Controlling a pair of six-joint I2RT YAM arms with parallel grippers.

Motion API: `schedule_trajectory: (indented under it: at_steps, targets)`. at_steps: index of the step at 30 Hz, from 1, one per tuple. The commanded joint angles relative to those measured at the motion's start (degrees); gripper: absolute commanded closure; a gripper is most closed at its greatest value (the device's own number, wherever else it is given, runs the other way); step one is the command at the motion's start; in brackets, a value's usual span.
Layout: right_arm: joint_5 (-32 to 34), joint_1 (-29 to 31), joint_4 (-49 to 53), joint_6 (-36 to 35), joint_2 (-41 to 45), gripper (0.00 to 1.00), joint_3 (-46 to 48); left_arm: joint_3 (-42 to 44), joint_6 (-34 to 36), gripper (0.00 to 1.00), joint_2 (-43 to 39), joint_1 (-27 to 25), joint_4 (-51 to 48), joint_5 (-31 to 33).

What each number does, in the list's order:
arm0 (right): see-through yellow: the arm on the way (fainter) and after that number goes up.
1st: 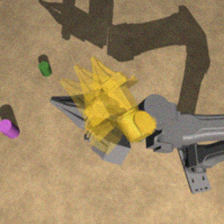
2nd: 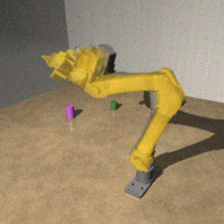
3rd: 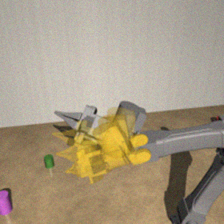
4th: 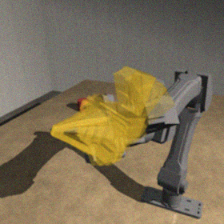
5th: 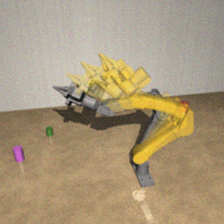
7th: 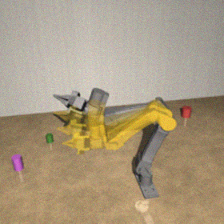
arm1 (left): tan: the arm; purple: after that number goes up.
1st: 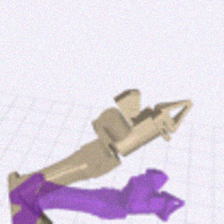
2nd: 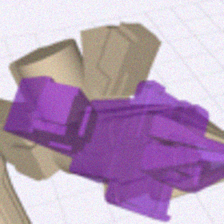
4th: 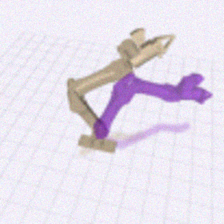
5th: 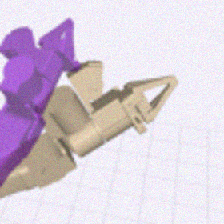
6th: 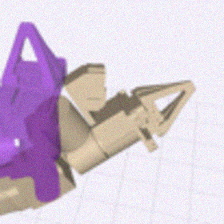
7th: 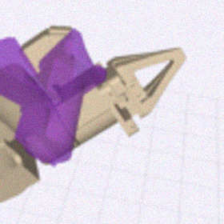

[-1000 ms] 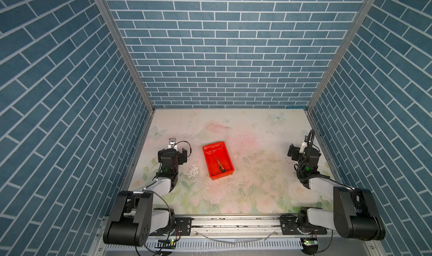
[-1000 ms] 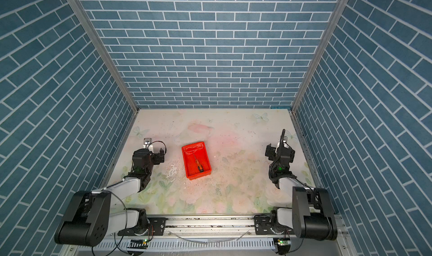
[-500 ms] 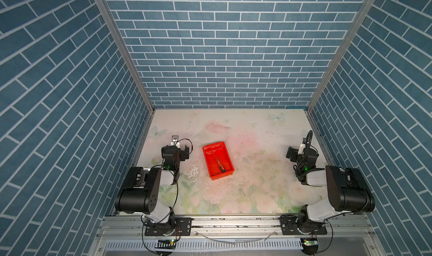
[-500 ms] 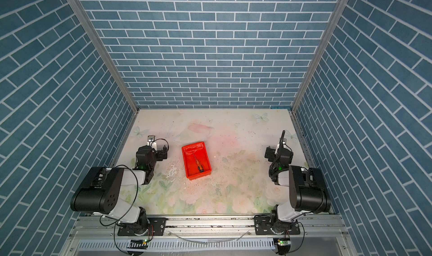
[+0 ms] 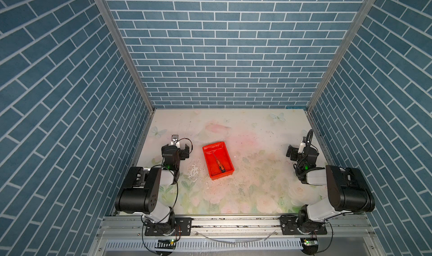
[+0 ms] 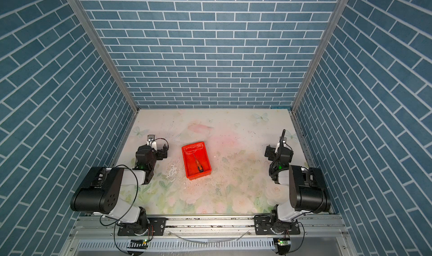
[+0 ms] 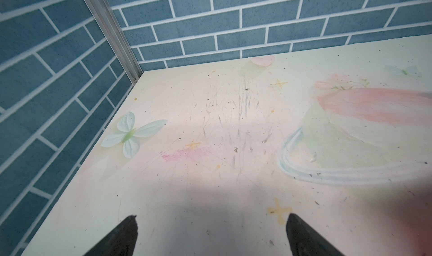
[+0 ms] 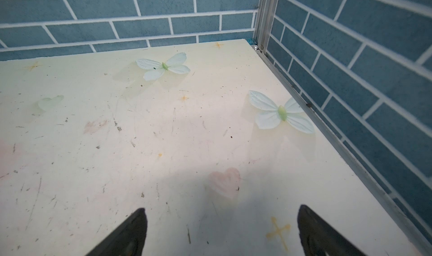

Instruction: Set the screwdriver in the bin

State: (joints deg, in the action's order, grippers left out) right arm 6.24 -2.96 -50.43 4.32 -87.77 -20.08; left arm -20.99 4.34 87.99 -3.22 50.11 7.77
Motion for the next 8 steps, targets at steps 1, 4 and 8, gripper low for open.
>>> schedule_trajectory:
  at_steps: [1, 4, 8]
  targets:
    - [-0.2, -0.1, -0.4, 1.0, -0.2, 0.01, -1.6, -1.0, -0.3, 0.00, 0.0, 0.4, 0.6, -0.4]
    - [-0.3, -0.2, -0.7, 1.0, -0.1, 0.01, -1.5, -1.0, -0.3, 0.00, 0.0, 0.4, 0.6, -0.4]
    - [-0.1, -0.1, -3.8, 1.1, 0.2, 0.01, 0.4, -0.7, -0.2, 0.00, -0.1, 0.4, 0.9, -0.3]
